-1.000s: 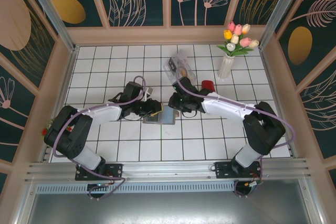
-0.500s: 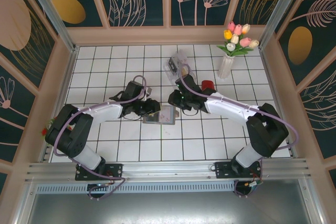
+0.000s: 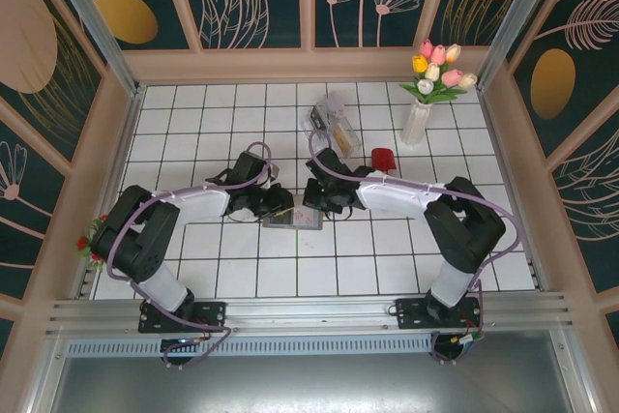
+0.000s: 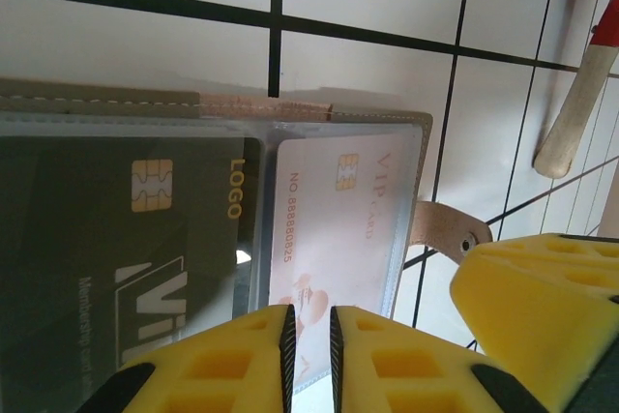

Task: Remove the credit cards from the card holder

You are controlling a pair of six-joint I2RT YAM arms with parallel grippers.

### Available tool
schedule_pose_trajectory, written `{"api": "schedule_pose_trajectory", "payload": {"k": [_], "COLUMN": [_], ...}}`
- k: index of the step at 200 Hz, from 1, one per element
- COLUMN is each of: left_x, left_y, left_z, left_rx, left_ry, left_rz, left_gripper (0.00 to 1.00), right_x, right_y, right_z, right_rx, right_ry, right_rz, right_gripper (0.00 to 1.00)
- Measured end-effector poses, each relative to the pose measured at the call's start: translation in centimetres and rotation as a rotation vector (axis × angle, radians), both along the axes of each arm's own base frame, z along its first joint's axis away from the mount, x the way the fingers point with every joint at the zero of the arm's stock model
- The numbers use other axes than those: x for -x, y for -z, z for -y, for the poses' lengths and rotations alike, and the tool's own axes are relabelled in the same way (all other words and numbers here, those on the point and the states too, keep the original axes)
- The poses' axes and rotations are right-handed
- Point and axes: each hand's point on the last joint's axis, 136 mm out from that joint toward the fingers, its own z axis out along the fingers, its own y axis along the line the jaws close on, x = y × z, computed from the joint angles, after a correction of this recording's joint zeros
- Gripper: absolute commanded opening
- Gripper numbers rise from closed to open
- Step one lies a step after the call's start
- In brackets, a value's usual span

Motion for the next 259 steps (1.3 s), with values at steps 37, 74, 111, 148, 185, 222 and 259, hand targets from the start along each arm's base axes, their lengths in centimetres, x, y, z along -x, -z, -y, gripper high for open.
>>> {"api": "schedule_pose_trajectory", "payload": {"k": [37,74,111,148,185,222,259], "left_x": [0.1,0.1,0.1,0.1,0.1,0.2,0.2], "left_y": [0.5,0.7,1.5,1.8,1.9,1.9,1.9], "left_z": [0.7,0.8,0.6,0.4,0.4,0.7,0.9], "left_rx": [0.005,0.005,-0.016,-0.031,-0.034,-0.020,-0.011], "left_ry": [0.021,0.024,0.020,0.016,0.023,0.039,0.054], "left_rz": [-0.022,-0.027,-0.046,-0.047,-0.043,-0.042,-0.036], "left_gripper": [0.25,0.25,0.26,0.26,0.26,0.26,0.25], "right_x": [0.2,0.3,0.4,0.4,0.6,0.6,0.5], "right_y": [1.5,2.5,3.0,3.2,3.6,3.7,3.8], "right_z": [0.6,0.7,0.8,1.0,1.2,1.1,0.8], "right_rx": [0.043,0.063,0.071,0.071,0.066,0.050,0.033], "right_ry": [0.008,0.009,0.012,0.027,0.034,0.031,0.027], "right_rz": [-0.026,-0.042,-0.052,-0.061,-0.072,-0.078,-0.082], "right_gripper": [0.10,0.10,0.10,0.11,0.11,0.11,0.11]}}
